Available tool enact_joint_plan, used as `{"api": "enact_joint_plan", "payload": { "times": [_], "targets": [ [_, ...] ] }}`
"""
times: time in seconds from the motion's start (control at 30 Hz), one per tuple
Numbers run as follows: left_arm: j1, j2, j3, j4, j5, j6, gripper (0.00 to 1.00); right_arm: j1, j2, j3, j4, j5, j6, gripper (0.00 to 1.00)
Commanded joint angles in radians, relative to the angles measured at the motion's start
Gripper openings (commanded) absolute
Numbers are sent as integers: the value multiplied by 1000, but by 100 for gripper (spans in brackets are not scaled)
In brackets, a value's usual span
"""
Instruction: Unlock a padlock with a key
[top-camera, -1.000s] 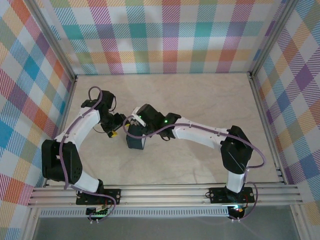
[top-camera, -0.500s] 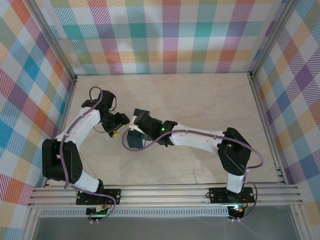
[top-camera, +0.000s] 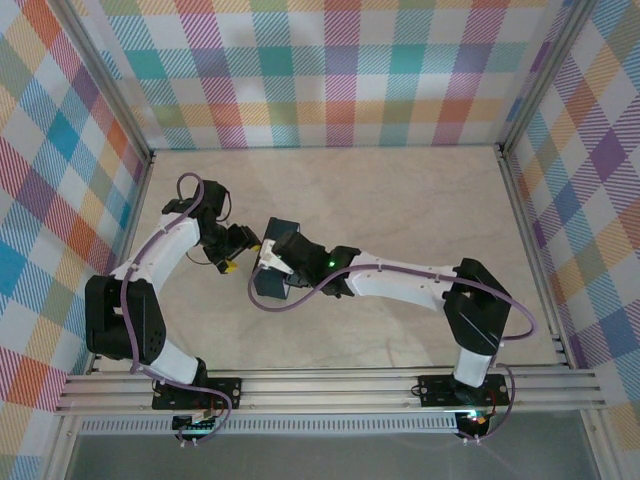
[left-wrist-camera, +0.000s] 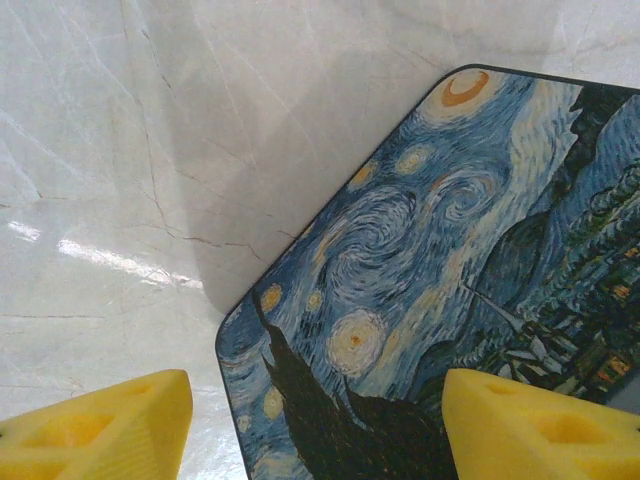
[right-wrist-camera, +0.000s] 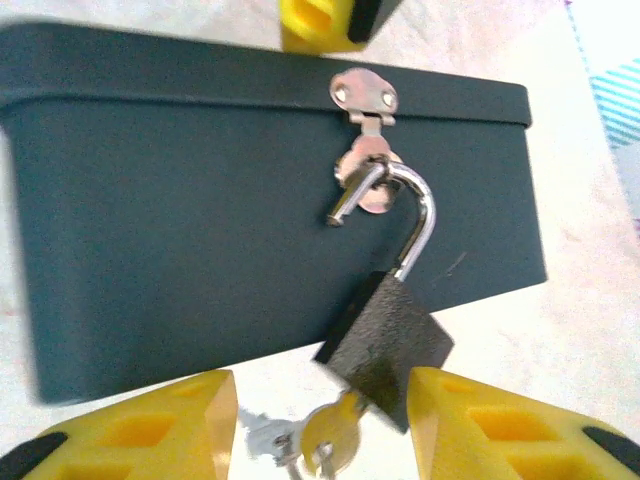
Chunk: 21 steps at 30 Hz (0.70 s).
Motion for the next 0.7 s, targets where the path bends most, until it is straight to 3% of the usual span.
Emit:
{"api": "enact_joint_plan", "payload": {
  "times": [0.0, 0.3, 0.4, 0.67],
  "targets": [
    [16, 16, 13, -13, 23, -5, 67, -34, -102, 0, -49, -175, 129, 51],
    [18, 12, 10, -10, 28, -6, 67, -241, -125, 39, -113, -491, 529, 66],
    [17, 6, 9, -10, 28, -9, 67, -267, -84, 61, -118, -554, 570, 68],
    [18, 0, 7, -11, 30, -10, 67, -266, 14, 155, -179, -580, 601, 73]
  ]
}}
